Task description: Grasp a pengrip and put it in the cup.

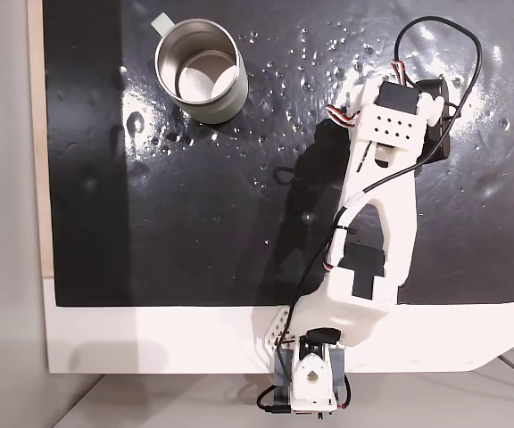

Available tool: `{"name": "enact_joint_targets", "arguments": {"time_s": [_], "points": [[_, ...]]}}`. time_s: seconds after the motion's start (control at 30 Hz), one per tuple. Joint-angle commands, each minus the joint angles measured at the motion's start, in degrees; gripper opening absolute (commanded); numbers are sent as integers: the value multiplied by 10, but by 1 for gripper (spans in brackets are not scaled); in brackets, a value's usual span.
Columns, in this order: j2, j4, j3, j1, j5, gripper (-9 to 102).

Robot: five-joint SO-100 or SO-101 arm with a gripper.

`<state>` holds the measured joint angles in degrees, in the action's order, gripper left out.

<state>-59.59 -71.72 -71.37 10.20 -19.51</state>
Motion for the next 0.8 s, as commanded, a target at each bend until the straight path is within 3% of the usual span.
{"name": "enact_joint_targets", "arguments": {"time_s": [0.0, 0.13, 0.3, 0.77], "points": [[-4, 17, 34, -4, -7, 9], [4, 21, 35, 0, -10, 1], [-2, 6, 49, 3, -9, 0], [-173, -192, 227, -18, 15, 0]]}}
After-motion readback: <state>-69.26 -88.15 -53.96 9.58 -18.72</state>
